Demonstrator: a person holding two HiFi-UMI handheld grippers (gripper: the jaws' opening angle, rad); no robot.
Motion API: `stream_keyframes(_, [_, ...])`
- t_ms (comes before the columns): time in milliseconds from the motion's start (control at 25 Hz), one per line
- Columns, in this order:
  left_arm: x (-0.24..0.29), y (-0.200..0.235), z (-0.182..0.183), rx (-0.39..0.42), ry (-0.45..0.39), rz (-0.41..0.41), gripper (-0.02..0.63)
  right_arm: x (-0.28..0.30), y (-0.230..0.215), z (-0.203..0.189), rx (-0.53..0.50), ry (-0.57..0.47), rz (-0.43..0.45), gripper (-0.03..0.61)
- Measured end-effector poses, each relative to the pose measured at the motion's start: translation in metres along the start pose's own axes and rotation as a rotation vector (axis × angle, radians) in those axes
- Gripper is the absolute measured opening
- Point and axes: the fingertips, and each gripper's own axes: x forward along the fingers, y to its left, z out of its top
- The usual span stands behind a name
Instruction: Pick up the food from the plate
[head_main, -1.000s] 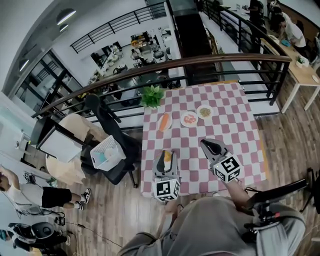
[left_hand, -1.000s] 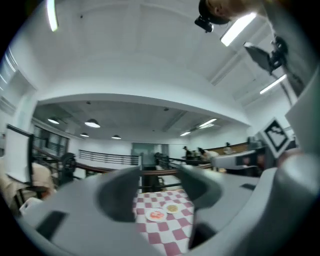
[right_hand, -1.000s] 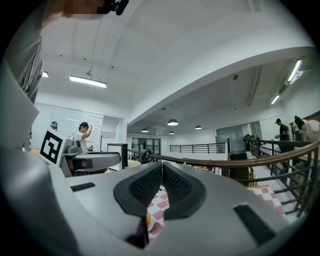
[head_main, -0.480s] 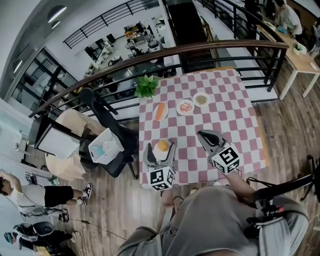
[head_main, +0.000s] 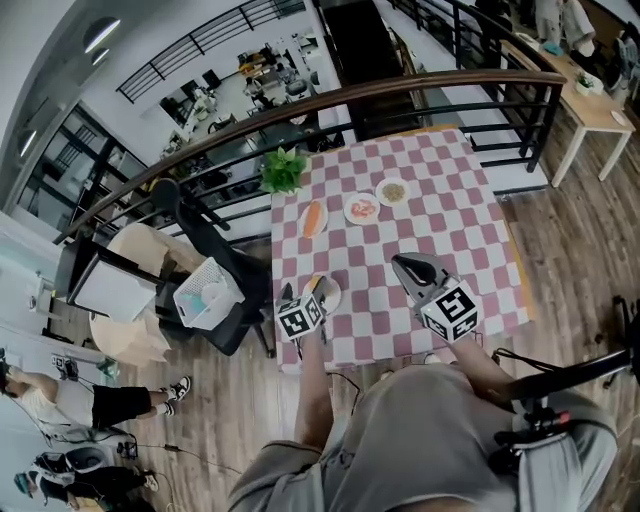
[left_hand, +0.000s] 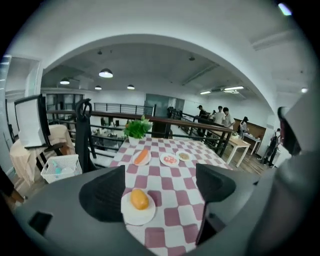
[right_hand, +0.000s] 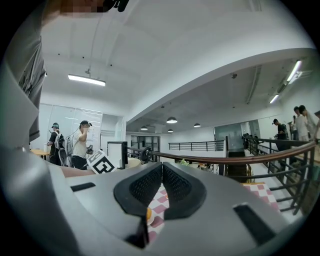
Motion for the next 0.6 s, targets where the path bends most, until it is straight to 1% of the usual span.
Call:
stream_keyframes(80, [0.017, 0.018, -0.017, -0.015, 0.09, 0.025, 0.454, -0.003, -0.001, -0.002, -0.003, 0.009, -0.007, 0.015])
stream_keyframes(160, [0.034, 0.029, -0.03, -0.013, 0.155, 0.041, 0.453, -0.005, -0.004, -0.004, -0.002, 0.018, -0.018, 0.015])
stream_keyframes(240, [0.053, 0.033, -0.044, -0.028, 0.215, 0.026, 0.446, -0.008, -0.007, -0.005, 0.003, 0.024, -0.033, 0.015])
stream_keyframes(320, [0.07, 0.036, -0.062, -0.057, 0.274, 0.005, 0.42, -0.012, -0.007, -0.005, 0.009, 0.023, -0.046, 0.015])
stream_keyframes(400, [0.087, 0.039, -0.078, -0.09, 0.324, -0.013, 0.376, -0.016, -0.005, -0.006, 0.009, 0.023, -0.051, 0.015])
stream_keyframes(480, [0.104, 0.044, -0.093, -0.127, 0.372, -0.023, 0.361, -0.02, -0.006, -0.009, 0.006, 0.031, -0.057, 0.015])
stream_keyframes(560, [0.121, 0.051, -0.107, -0.191, 0.416, -0.025, 0.352, -0.021, -0.009, -0.012, 0.011, 0.038, -0.069, 0.015])
stream_keyframes(600, [0.128, 0.056, -0.114, -0.241, 0.432, -0.025, 0.339, -0.022, -0.011, -0.014, 0.015, 0.041, -0.077, 0.015])
